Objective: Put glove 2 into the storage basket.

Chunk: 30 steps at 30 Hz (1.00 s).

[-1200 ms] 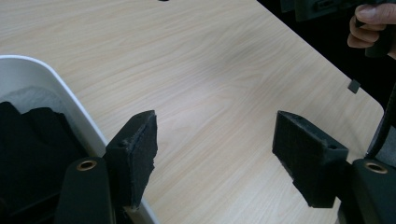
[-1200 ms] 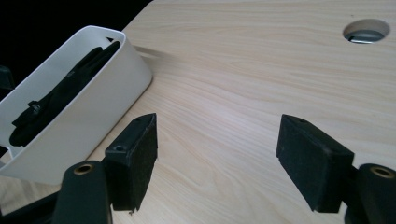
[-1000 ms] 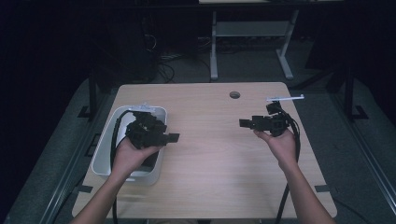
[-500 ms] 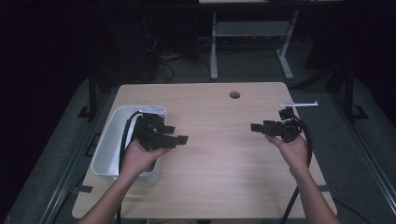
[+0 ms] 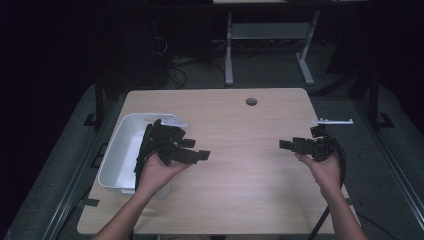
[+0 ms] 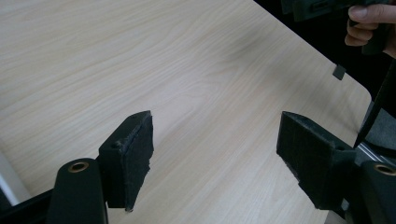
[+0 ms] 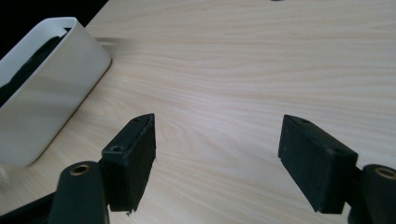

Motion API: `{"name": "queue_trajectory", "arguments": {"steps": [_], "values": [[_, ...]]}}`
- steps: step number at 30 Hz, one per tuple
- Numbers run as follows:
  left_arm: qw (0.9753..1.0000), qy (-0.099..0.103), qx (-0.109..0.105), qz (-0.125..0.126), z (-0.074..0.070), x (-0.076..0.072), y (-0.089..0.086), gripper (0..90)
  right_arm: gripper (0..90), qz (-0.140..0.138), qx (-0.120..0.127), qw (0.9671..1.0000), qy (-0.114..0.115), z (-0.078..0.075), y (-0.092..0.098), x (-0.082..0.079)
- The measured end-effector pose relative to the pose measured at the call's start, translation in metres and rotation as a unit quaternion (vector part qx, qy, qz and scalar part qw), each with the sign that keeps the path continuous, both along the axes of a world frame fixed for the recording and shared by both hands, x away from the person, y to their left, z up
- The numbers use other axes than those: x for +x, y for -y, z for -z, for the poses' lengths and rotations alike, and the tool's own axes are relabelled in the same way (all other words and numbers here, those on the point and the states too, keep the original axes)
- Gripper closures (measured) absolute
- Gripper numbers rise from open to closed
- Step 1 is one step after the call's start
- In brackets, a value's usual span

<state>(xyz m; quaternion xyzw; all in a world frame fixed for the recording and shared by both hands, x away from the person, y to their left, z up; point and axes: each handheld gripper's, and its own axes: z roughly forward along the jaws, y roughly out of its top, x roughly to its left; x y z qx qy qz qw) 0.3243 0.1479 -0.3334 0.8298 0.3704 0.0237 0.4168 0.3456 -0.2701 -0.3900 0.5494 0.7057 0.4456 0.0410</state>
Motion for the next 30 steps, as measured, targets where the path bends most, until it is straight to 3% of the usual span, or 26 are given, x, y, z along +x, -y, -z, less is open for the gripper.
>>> {"name": "queue_trajectory", "arguments": {"steps": [30], "values": [[0.9997,-0.008,0.007,0.023,0.02,-0.007,0.023,26.1,27.2,0.026,-0.005,0.9996,-0.012,0.032,0.039,-0.036]]}}
